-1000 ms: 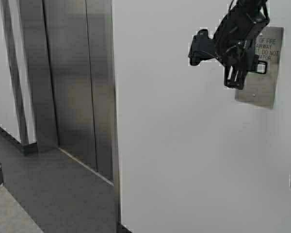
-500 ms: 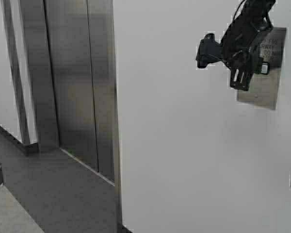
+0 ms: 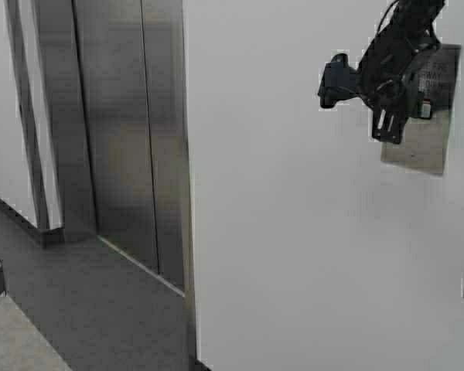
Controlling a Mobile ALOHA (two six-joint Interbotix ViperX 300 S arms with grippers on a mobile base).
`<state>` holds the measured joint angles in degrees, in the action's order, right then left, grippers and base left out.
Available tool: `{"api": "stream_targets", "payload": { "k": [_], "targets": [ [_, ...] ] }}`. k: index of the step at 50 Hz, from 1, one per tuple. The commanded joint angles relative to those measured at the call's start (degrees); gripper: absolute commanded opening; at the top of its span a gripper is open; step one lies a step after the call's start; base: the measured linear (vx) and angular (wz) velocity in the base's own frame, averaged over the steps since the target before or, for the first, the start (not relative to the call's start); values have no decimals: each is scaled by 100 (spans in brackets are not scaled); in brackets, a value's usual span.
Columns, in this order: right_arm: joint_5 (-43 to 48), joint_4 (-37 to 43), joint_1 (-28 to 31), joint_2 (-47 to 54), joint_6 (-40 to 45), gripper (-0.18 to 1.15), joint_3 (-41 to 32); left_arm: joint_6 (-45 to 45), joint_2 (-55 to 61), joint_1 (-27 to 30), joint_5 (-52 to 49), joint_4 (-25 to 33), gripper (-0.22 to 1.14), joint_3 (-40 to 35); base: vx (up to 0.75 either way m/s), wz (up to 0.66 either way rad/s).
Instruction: Navigate to elevator, push the call button, then enter the elevator
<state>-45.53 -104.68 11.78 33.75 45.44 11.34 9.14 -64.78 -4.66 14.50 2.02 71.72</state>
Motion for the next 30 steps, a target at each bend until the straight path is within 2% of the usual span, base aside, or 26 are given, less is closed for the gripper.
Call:
{"api": "stream_targets", "payload": {
  "k": [1, 8, 15, 23, 30],
  "targets": [
    [-18, -35, -132, -123, -70, 5, -132, 0, 53, -9, 26, -9, 2, -44, 0, 0],
    [-18, -35, -97, -202, -105, 5, -79, 0, 53, -9, 26, -9, 2, -44, 0, 0],
    [-70, 0, 220, -510, -70, 5, 255, 9, 44, -9, 18, -9, 2, -53, 0, 0],
    [-316, 105, 888, -967, -18, 5, 809, 26, 44, -9, 26, -9, 2, -62, 0, 0],
    [-396, 571, 1635, -1477, -70, 5, 1204, 44, 18, -9, 26, 9, 2, -70, 0, 0]
  ]
}}
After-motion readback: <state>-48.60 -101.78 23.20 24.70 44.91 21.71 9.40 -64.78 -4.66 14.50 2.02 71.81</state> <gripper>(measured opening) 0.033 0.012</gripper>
